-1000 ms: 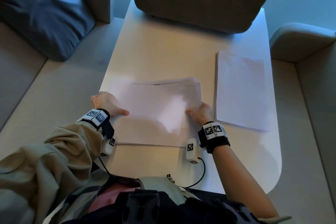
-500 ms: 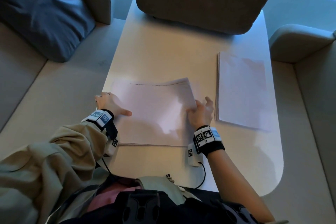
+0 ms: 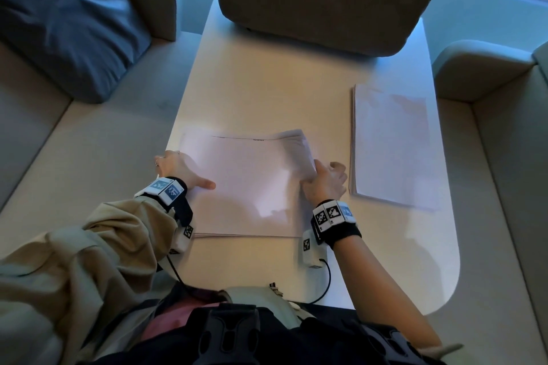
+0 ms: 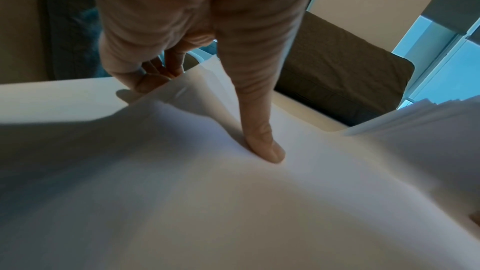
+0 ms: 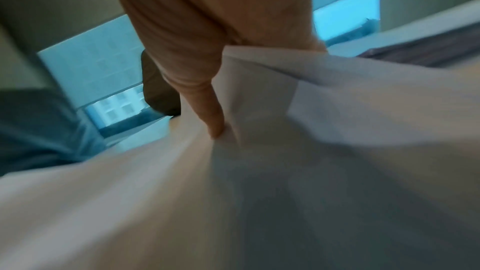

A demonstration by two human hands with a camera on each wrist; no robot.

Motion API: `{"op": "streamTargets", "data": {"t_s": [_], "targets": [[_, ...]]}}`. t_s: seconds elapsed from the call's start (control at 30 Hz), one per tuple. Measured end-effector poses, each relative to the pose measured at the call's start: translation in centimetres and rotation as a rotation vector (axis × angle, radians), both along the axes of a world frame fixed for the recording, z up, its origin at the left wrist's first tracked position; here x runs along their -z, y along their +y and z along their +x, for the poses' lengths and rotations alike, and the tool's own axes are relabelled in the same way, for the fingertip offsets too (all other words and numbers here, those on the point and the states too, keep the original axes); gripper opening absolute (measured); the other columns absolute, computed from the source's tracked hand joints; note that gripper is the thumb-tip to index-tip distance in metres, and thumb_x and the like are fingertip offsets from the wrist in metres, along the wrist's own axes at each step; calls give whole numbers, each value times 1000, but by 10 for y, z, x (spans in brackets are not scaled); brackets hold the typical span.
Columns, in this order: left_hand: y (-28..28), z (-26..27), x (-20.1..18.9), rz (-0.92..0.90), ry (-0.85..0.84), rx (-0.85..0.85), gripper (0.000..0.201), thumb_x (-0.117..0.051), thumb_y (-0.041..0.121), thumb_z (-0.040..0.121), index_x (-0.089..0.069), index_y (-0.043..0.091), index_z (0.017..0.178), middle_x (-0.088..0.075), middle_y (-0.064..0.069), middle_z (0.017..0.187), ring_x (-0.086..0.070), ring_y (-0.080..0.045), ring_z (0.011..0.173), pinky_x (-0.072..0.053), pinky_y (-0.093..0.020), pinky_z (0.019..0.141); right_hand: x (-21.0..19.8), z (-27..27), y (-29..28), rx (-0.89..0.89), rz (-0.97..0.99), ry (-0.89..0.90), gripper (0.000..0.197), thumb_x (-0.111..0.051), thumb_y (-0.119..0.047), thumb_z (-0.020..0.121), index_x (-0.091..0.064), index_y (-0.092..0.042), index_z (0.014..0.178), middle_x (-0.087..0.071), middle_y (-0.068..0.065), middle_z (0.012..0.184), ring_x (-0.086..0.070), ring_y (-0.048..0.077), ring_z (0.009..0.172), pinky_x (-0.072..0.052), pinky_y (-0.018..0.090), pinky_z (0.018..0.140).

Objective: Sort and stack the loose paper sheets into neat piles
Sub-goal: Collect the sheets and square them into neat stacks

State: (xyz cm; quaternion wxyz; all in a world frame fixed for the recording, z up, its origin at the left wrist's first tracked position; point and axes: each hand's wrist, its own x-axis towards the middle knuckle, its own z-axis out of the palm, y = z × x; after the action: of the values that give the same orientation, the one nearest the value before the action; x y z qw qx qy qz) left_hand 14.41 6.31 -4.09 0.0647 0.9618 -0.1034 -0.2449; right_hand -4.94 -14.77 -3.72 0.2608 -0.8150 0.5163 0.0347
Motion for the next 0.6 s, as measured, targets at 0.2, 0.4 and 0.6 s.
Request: {"op": "streamTargets", "data": {"t_s": [0.2,0.4,0.6], "targets": [[4,1,12,-159,26,-155,116,-92,49,39,-39,-5,128,-48,-19,124,-33,-34,127,-36,-39,104,7,-1,19,-193,-32,-150,53,-46,-17,91,-39,-38,140,-42,4,130,-49,29,112,-41,36,89],[4,4,13,-186,47,-163,125,-92,50,37,-32,-1,134,-39,-20,129,-26,-33,130,-35,-38,105,-10,-11,-7,-44,188,-471,14,-52,-14,94,-65,-18,94,-63,5,86,-56,20,82,-40,28,70],[7,12,7,-625,55,-270,112,-93,47,36,-43,4,126,-50,-7,125,-48,-21,118,-42,-38,101,-40,-37,-18,143,518,-718,10,-66,-13,88,-65,-13,78,-64,-4,61,-60,14,57,-51,31,58]]}}
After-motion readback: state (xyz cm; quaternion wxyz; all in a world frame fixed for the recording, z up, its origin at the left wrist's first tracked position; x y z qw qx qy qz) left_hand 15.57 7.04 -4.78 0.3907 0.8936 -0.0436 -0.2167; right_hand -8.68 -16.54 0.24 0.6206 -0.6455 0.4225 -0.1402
